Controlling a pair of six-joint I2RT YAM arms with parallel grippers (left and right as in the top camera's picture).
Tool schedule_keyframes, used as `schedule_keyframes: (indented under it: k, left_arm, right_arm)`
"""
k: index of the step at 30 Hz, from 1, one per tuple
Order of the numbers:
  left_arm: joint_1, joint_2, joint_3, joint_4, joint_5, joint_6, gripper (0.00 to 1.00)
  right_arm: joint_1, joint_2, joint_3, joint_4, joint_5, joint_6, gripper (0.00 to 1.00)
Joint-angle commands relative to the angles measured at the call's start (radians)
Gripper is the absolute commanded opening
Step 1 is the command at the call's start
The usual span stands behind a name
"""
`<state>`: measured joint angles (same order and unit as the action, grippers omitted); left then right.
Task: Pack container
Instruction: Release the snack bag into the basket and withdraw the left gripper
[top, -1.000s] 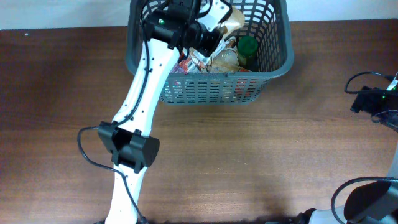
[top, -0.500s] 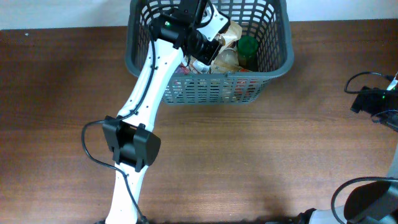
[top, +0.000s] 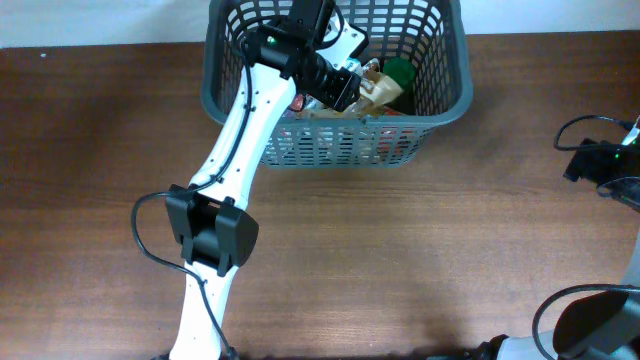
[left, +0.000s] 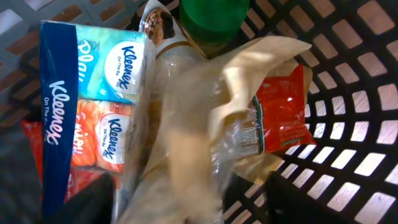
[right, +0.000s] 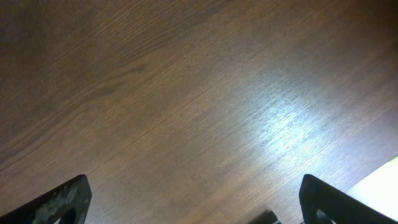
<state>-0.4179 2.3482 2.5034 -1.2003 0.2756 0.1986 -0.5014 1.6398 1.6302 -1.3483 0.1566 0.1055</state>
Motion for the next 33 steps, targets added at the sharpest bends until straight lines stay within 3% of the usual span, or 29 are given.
schedule_keyframes:
  k: [1,8,17,23,33]
  left_arm:
    - [0.001,0.0,-0.001,0.003,-0.004,-0.003,0.74]
    - [0.058,-0.078,0.13,-0.008,-0.003,-0.003,0.82]
    - [0.197,-0.372,0.261,-0.047,-0.003,-0.002,0.87]
    - [0.282,-0.523,0.261,-0.204,-0.004,0.017,1.0]
    - [0.459,-0.737,0.248,-0.487,-0.079,0.038,0.99]
  right_arm:
    - [-0.004,-0.006,-0.004,0.003,0.012,0.007,0.99]
    - [-0.004,-0.006,-0.004,0.003,0.012,0.007,0.99]
    - [-0.004,-0.006,-0.004,0.003,0.013,0.007,0.99]
    - [-0.004,-0.006,-0.004,0.003,0.012,0.007,0.99]
    - [-0.004,-0.006,-0.004,0.003,0.012,0.007,0.99]
